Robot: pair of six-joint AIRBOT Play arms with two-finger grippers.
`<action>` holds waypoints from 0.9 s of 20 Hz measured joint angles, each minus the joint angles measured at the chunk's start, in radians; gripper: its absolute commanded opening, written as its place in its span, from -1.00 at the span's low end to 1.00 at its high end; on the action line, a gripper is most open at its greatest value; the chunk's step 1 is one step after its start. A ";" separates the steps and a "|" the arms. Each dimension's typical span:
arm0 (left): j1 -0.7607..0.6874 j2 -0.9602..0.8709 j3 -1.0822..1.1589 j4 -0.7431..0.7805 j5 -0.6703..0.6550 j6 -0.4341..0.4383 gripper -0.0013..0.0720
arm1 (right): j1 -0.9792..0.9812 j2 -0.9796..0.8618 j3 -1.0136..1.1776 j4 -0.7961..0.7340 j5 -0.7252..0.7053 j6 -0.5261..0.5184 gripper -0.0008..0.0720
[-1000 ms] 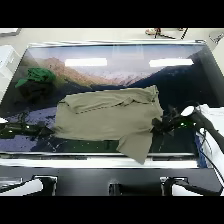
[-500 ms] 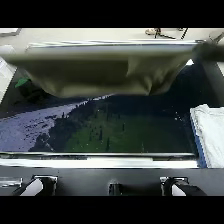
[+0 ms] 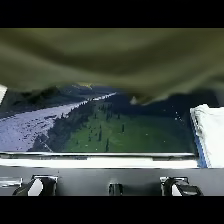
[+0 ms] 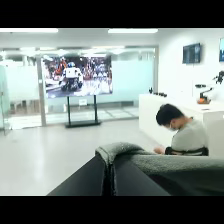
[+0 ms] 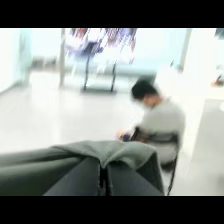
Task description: Fold the clothes and pants, and hang the long-sleeved shirts on hangers.
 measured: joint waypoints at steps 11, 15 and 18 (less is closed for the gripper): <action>-0.111 -0.168 -0.392 0.143 -0.326 -0.116 -0.89 | 0.003 -0.328 -0.165 -0.003 0.547 0.085 -0.90; -0.211 -0.372 -0.704 0.239 -0.264 -0.111 -0.90 | 0.049 -0.606 -0.420 0.069 0.550 0.087 -0.89; -0.246 -0.568 -0.770 0.243 -0.169 -0.111 -0.89 | 0.084 -0.798 -0.502 0.137 0.389 0.122 -0.89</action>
